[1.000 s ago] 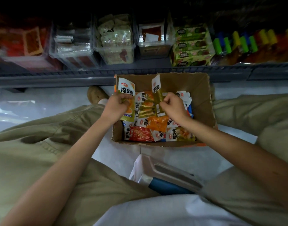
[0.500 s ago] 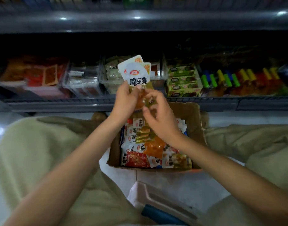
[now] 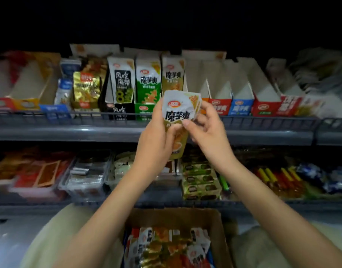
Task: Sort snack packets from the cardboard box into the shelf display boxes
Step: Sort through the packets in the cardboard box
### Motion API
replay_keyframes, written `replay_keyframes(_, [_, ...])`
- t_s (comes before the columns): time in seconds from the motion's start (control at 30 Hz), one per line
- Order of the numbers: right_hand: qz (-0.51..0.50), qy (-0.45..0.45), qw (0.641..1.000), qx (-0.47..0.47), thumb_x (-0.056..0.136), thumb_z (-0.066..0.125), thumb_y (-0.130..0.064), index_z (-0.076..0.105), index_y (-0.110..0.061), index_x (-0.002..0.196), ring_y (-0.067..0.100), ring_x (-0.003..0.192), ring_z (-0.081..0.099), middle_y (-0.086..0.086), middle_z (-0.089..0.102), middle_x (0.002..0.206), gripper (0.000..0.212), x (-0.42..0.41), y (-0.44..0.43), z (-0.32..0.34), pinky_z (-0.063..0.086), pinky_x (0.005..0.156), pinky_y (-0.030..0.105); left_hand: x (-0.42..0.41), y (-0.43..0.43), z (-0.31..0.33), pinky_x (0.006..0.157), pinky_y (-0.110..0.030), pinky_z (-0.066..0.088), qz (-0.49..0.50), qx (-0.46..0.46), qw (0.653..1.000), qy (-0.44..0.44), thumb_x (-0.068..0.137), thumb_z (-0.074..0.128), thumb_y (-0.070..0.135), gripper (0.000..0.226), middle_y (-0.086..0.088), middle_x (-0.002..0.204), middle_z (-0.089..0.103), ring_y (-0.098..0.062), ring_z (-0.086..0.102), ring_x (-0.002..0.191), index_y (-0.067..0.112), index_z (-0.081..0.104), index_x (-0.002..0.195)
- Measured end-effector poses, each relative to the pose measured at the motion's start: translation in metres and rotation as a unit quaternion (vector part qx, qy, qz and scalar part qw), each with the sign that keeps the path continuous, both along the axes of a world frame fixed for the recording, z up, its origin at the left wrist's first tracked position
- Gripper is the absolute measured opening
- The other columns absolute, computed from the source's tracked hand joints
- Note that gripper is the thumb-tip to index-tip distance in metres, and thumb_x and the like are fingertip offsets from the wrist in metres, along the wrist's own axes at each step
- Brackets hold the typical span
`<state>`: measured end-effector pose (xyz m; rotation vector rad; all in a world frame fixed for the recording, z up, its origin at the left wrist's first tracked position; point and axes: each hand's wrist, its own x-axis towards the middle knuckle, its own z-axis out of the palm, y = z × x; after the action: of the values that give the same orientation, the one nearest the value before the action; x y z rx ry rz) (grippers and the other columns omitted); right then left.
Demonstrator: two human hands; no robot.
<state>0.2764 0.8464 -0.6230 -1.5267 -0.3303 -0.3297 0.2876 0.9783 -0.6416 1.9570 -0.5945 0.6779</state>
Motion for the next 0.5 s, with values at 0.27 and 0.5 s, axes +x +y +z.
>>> replay_keyframes(0.27, [0.028,0.037,0.999,0.003,0.093,0.053,-0.017,0.054,-0.022,0.104,0.007,0.041,0.049,-0.011,0.068,0.072,0.012,0.030,-0.011,0.005,0.035,0.037,0.015,0.037,-0.015,0.000,0.083,-0.040,0.052,-0.031,0.015,0.997,-0.066,0.092,0.040,0.036,0.045,0.013,0.115,0.049,-0.016,0.057,0.103,0.030,0.024,0.133])
replay_keyframes(0.5, [-0.017,-0.078,0.995,-0.063,0.089,0.062,-0.011,0.061,-0.018,0.104,0.005,0.039,0.044,-0.001,0.069,0.092,0.016,0.075,-0.005,0.041,0.036,0.038,0.016,0.079,0.004,-0.009,0.099,-0.047,0.046,0.000,0.002,0.998,-0.059,0.091,0.041,0.057,0.061,0.012,0.139,0.035,-0.014,0.044,0.127,0.036,0.015,0.142])
